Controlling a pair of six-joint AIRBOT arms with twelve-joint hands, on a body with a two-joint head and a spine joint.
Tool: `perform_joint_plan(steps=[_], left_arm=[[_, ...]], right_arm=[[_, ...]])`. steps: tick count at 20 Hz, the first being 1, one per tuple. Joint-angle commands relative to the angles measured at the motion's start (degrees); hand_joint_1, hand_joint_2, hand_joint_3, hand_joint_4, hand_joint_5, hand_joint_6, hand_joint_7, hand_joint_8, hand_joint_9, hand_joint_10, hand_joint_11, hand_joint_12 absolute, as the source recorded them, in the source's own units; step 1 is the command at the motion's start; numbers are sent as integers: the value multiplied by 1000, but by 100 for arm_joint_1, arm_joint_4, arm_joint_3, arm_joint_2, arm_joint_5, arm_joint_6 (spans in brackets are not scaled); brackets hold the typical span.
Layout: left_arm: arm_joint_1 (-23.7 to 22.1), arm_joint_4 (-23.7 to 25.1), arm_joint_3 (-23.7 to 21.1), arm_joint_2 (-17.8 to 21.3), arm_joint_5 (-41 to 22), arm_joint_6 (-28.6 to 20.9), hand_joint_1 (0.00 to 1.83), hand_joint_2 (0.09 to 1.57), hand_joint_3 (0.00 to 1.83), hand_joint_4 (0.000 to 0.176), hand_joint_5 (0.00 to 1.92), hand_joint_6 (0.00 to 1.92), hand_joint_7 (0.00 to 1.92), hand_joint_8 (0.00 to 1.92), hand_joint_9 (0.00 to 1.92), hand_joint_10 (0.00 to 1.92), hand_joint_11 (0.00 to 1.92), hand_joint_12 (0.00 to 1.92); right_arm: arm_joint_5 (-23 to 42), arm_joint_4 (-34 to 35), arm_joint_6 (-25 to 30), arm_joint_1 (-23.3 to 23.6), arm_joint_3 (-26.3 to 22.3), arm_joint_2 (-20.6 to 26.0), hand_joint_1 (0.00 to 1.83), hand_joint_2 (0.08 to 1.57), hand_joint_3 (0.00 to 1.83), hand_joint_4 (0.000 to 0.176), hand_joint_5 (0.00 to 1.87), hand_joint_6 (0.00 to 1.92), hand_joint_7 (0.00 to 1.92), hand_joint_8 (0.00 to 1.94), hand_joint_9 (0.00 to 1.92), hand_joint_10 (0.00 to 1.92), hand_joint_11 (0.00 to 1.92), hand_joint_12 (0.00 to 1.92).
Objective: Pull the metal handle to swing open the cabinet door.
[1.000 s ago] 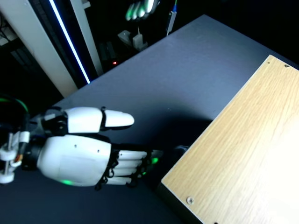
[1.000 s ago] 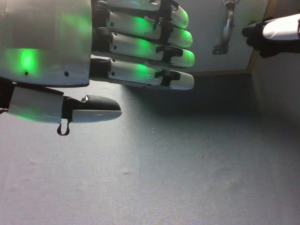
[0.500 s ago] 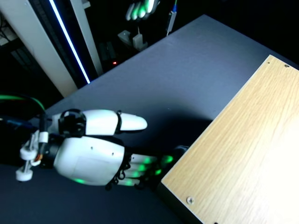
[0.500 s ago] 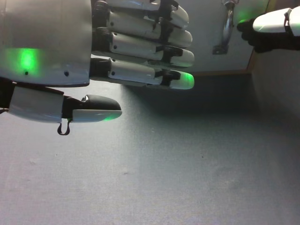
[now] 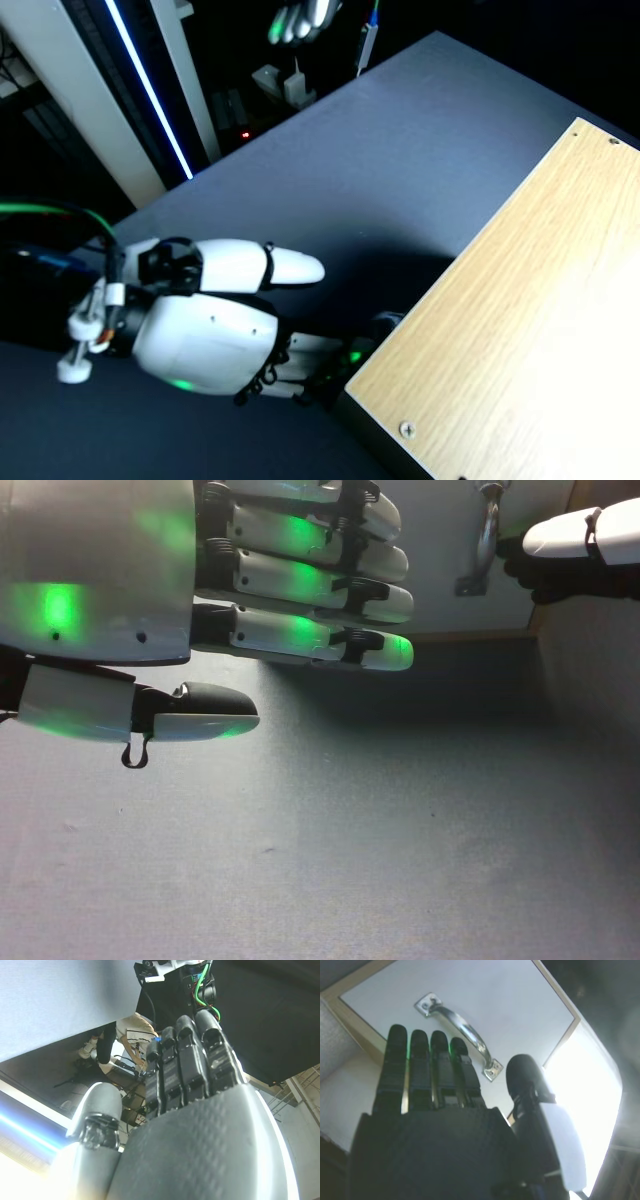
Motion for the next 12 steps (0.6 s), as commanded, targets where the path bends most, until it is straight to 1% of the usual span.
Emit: perform_joint_plan(steps=[1, 7, 12], left_arm=[[-63, -557, -5, 29, -97, 38, 0, 1571, 186, 0, 299, 3, 300, 3, 279, 1, 0, 625], [-63, -557, -5, 29, -97, 38, 0, 1571, 183, 0, 292, 0, 297, 0, 281, 0, 0, 638], [-63, -557, -6, 29, -97, 38, 0, 1571, 176, 0, 299, 2, 303, 2, 288, 2, 0, 658]], right_arm=[[289, 195, 51, 110, 32, 5, 0, 1571, 27, 0, 169, 1, 195, 2, 170, 2, 0, 525], [198, 347, 51, 115, 155, -155, 0, 1568, 23, 0, 170, 2, 198, 3, 175, 3, 0, 528], [182, 351, 51, 115, 131, -198, 0, 1571, 22, 0, 175, 3, 198, 2, 176, 3, 0, 530]])
